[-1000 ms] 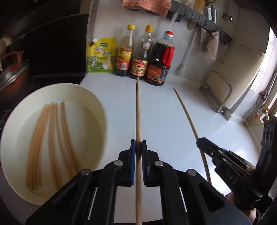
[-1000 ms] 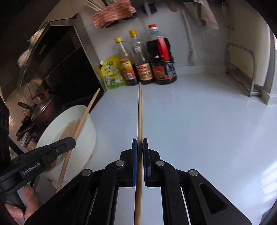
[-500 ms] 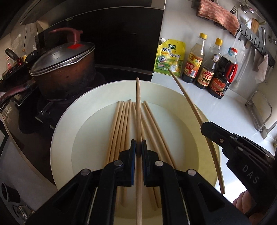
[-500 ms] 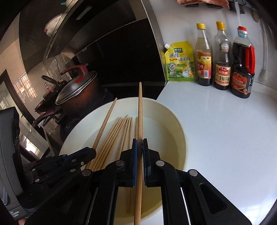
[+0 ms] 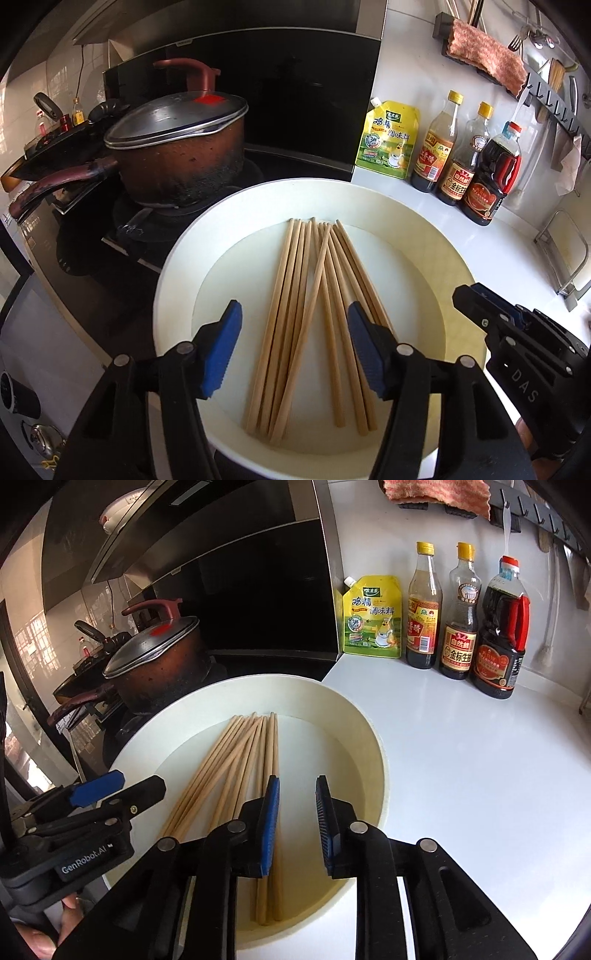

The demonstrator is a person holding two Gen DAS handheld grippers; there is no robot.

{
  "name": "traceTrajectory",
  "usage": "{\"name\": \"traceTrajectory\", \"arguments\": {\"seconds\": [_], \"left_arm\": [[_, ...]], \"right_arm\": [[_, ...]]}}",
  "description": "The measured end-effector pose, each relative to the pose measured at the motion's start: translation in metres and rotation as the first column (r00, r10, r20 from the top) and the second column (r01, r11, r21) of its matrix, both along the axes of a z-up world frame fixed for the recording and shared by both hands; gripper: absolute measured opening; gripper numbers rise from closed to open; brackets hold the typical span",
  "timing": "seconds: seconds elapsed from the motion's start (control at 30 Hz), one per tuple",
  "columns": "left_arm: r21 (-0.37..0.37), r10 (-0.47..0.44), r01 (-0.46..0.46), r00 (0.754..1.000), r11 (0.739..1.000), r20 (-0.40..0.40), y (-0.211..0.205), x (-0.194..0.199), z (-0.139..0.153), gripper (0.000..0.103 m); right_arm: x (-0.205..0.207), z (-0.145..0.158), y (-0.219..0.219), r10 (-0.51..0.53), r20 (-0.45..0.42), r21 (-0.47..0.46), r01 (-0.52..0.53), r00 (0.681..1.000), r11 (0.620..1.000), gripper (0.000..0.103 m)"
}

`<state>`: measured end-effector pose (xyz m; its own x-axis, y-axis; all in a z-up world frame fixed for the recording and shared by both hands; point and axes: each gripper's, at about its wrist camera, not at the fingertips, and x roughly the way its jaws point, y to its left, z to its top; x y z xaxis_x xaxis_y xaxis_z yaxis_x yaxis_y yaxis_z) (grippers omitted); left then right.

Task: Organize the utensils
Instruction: 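Withdraw the open right tool from the basin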

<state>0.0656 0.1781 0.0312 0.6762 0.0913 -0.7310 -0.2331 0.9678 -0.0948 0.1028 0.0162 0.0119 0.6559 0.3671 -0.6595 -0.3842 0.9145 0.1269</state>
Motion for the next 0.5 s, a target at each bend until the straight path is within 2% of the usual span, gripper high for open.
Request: {"name": "traceTrajectory", "arguments": {"seconds": [0.07, 0.23, 0.37, 0.5], "left_arm": [[0.004, 0.003, -0.003, 1.0, 1.0, 0.005, -0.001, -0.008, 0.001, 0.063], [-0.009, 0.005, -0.005, 1.0, 1.0, 0.012, -0.001, -0.02, 0.002, 0.063], [0.028, 0.004, -0.005, 1.0, 1.0, 0.024, -0.007, -0.028, 0.003, 0.063], [0.046, 0.01, -0.012, 0.999, 0.999, 0.038, -0.01, -0.034, 0.006, 0.063]], "right_arm": [[-0.011, 0.0, -0.004, -0.009, 0.019, -0.003, 0.009, 1.0, 1.0, 0.025], [-0.029, -0.001, -0.015, -0.043, 0.04, -0.011, 0.043, 0.998, 0.999, 0.026], [-0.042, 0.001, -0.02, -0.06, 0.054, 0.013, 0.059, 0.997, 0.998, 0.031], [-0.05, 0.0, -0.021, -0.072, 0.059, 0.028, 0.07, 0.996, 0.997, 0.032]]}}
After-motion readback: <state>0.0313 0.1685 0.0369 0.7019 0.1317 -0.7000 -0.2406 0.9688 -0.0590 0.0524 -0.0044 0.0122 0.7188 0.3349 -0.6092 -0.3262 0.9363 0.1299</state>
